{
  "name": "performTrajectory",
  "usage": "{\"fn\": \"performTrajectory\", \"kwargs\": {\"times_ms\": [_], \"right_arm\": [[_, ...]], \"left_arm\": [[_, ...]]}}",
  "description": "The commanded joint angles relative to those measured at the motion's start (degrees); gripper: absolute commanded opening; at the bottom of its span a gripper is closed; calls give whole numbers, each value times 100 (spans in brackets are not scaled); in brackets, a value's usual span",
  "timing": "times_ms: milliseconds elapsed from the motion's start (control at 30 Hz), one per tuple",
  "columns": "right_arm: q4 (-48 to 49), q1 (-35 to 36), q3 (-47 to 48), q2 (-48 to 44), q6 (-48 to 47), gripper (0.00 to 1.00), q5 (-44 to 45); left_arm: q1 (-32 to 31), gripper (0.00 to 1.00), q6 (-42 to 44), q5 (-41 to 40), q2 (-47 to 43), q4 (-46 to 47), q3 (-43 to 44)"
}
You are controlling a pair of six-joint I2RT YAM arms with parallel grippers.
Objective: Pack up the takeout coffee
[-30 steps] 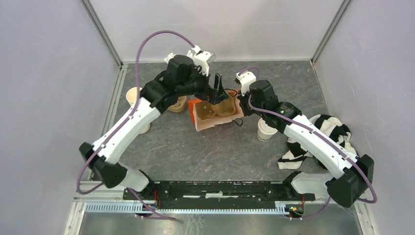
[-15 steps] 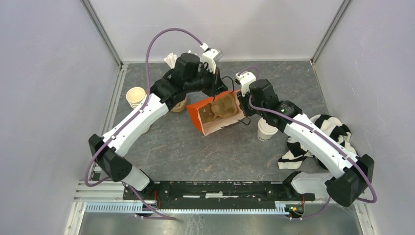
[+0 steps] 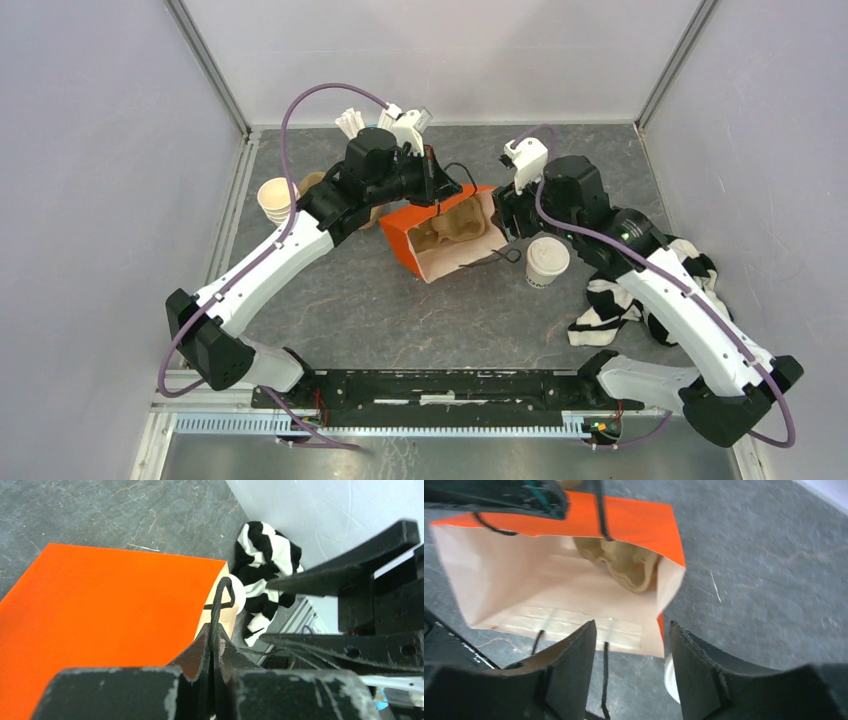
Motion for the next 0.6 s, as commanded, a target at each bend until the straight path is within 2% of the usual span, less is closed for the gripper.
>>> {"fn": "performTrajectory", "kwargs": {"times_ms": [0, 133, 267, 367, 467, 567], "right_arm": [[872, 42, -396, -290, -149, 58, -949], [1868, 51, -1188, -377, -749, 46, -1681], [2548, 50, -1641, -325, -1468, 31, -1866], [2860, 54, -1711, -200, -1885, 28, -1683], [2576, 56, -1287, 143, -2088, 26, -1212], [2565, 53, -1210, 413, -2056, 25, -1247]], "left_arm": [[13, 2, -621, -231, -266, 426, 68], [20, 2, -765, -200, -229, 406, 66], [20, 2, -791, -244, -272, 443, 26], [20, 2, -836, -127, -254, 552, 18], [19, 2, -916, -84, -240, 600, -17], [19, 2, -1086, -73, -310, 840, -223]]}}
